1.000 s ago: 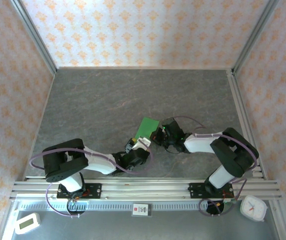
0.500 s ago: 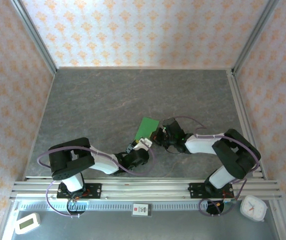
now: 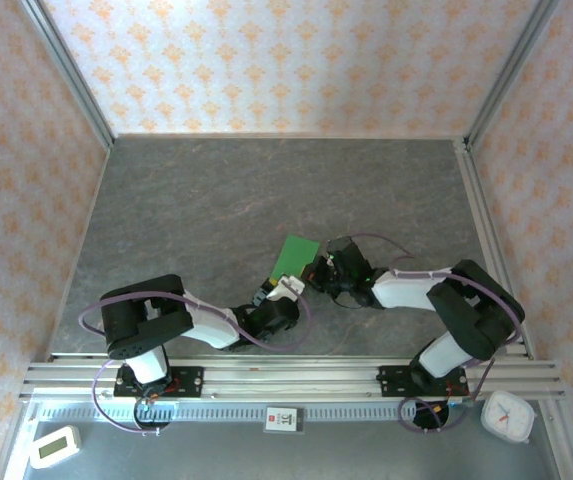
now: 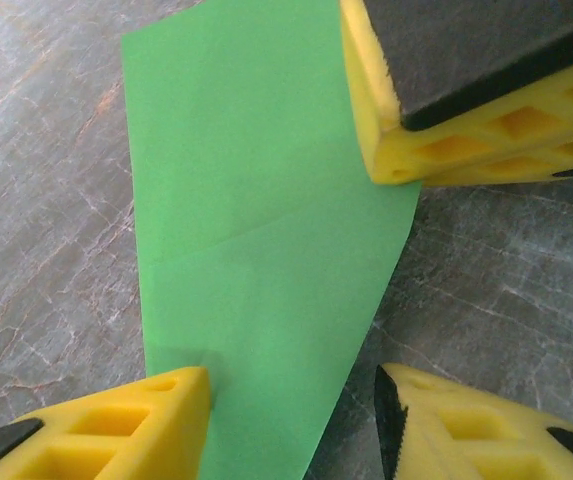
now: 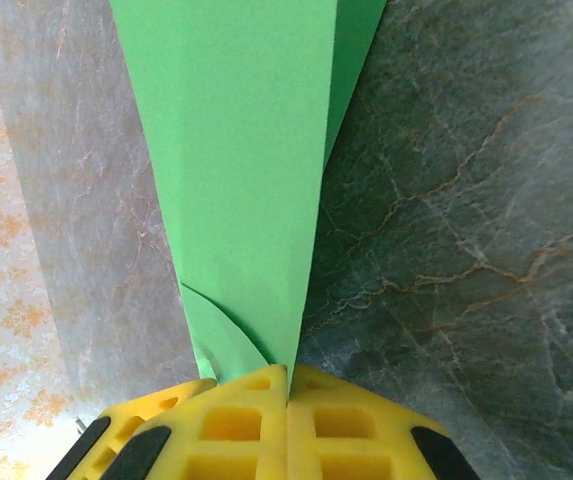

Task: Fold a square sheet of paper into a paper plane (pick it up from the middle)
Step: Fold the wing for the fifth time at the center of the table.

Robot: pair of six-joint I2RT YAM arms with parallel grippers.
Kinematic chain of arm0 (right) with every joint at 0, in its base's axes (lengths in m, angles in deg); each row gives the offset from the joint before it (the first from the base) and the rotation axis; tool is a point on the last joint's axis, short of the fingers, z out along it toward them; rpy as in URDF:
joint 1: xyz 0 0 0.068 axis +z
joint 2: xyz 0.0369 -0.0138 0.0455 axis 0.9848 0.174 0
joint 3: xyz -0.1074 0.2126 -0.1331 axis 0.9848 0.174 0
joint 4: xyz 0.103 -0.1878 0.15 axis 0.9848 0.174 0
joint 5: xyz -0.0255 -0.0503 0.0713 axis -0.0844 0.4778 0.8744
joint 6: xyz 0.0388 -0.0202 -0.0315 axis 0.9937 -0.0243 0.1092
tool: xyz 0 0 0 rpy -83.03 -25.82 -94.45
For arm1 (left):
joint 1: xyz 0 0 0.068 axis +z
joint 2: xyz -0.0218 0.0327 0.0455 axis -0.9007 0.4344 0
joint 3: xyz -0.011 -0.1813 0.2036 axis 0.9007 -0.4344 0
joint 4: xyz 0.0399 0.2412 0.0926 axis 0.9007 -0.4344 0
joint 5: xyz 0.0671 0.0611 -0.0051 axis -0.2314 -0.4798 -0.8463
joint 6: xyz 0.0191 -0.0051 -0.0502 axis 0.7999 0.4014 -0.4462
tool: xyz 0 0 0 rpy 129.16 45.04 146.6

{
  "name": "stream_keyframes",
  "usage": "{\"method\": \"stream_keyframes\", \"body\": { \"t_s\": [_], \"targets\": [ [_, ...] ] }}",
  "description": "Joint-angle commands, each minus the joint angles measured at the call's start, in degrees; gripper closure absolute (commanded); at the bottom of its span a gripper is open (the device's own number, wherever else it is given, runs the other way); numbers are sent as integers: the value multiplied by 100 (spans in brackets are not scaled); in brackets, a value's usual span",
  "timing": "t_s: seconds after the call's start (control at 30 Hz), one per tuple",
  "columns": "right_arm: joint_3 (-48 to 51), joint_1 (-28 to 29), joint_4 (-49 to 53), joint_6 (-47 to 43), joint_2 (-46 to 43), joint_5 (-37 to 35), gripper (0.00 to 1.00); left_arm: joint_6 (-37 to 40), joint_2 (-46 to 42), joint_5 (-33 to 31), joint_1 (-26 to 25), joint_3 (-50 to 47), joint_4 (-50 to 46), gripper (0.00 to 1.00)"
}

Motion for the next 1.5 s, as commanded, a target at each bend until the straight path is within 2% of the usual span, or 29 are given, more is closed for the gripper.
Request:
{"method": "stream_keyframes", "body": {
  "t_s": [0.0,0.07,0.13,0.33,0.5,0.6,0.7,0.9,1.07,1.27,1.47],
  "targets": [
    [75,26,-71,34,-139,-36,100,19,172,-178,-35,100,34,53],
    [75,23,-65,35,-128,-34,100,20,191,-128,-36,111,40,62],
    [75,28,-67,35,-118,-26,100,28,195,-60,-30,110,60,76],
    [75,26,-87,39,-102,-22,100,10,144,131,-1,106,-8,100],
    [87,23,-99,27,-129,-14,100,-70,-20,461,83,68,-56,100],
    [38,28,42,-77,-222,-54,78,-171,-160,883,185,8,-41,100],
    [-149,13,512,-375,-462,-242,67,-343,-337,1436,346,-53,-33,100],
    [-268,-189,1283,-756,-1051,-661,66,-721,-755,2406,662,-214,70,100],
    [-243,-516,1401,-946,-1320,-771,66,-918,-815,3051,885,-258,143,100],
    [-984,-655,1963,-1728,-908,-819,68,-1029,-600,3557,1056,-221,233,100],
    [-1902,-681,2438,-2533,-82,-539,71,-1137,-533,3902,1171,-247,337,100]
  ]
}}
